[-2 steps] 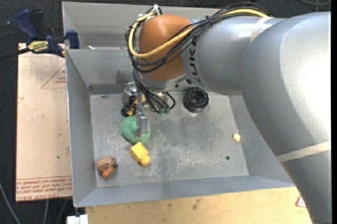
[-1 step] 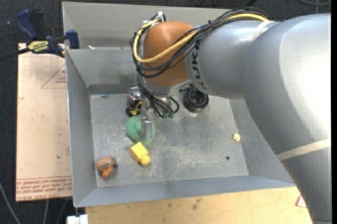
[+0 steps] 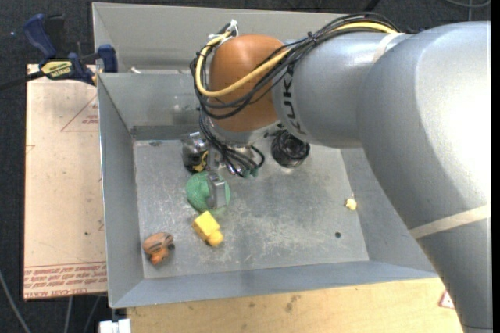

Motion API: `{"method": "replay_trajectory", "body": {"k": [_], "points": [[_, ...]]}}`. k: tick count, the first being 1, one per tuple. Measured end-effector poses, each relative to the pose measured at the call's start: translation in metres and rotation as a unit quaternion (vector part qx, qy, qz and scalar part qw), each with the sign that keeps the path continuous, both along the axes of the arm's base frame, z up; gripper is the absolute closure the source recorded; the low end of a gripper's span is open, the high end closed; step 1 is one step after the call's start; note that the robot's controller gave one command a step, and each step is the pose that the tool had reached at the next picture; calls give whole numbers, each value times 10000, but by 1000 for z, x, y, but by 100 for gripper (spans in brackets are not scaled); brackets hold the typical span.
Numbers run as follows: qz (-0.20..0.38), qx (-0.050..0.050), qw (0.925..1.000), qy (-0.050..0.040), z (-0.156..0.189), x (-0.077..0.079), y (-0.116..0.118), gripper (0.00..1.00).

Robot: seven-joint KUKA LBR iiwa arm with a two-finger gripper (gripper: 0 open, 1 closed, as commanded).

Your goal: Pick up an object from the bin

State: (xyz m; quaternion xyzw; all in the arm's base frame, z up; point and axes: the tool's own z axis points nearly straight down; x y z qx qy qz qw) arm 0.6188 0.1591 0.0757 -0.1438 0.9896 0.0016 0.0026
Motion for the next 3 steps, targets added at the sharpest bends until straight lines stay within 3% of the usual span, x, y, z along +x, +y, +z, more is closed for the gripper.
{"method": "replay_trajectory", "body": {"k": [1,2,3], "points": [[1394,24,9902,-12,2,14,-27,100],[1395,26,9902,-13,2,15,-27,100],[1132,-15,9936,9,198,19,-52,100]]}}
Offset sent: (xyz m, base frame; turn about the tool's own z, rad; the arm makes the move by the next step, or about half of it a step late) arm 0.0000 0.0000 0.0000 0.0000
